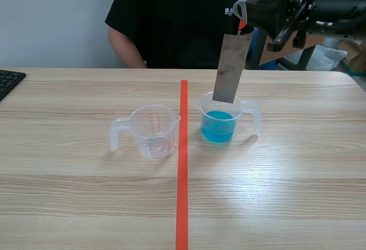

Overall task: Do the redox reaction experiment.
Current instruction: 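Lower the plate into the blue solution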

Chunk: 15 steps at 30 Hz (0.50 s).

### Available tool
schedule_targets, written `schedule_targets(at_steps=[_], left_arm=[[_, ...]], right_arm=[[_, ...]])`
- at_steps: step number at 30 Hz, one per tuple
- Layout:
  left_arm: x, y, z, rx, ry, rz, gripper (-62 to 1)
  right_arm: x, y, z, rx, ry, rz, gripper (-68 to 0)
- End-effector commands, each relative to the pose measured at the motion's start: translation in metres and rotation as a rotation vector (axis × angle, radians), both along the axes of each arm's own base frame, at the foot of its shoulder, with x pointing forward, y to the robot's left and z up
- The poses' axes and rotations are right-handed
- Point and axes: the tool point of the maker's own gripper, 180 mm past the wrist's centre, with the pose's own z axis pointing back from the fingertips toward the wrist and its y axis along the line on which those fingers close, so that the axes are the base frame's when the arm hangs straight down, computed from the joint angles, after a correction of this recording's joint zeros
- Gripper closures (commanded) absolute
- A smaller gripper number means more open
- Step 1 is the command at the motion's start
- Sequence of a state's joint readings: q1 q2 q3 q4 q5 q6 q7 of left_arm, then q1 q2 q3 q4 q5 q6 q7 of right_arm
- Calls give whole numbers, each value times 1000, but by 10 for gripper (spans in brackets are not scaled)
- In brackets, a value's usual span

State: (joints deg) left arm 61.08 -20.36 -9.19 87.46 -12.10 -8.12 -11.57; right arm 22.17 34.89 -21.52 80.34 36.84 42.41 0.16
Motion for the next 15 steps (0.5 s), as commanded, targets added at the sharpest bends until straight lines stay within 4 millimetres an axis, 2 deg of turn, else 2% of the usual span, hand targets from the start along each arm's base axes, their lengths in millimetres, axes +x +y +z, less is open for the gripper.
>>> schedule_targets(at_steps=[1, 15], left_arm=[[3, 1, 3, -2, -14, -4, -31], [4, 1, 3, -2, -16, -4, -31]], right_arm=[[3, 0, 12, 25, -26, 6, -16], [11, 7, -18, 19, 24, -11, -15]])
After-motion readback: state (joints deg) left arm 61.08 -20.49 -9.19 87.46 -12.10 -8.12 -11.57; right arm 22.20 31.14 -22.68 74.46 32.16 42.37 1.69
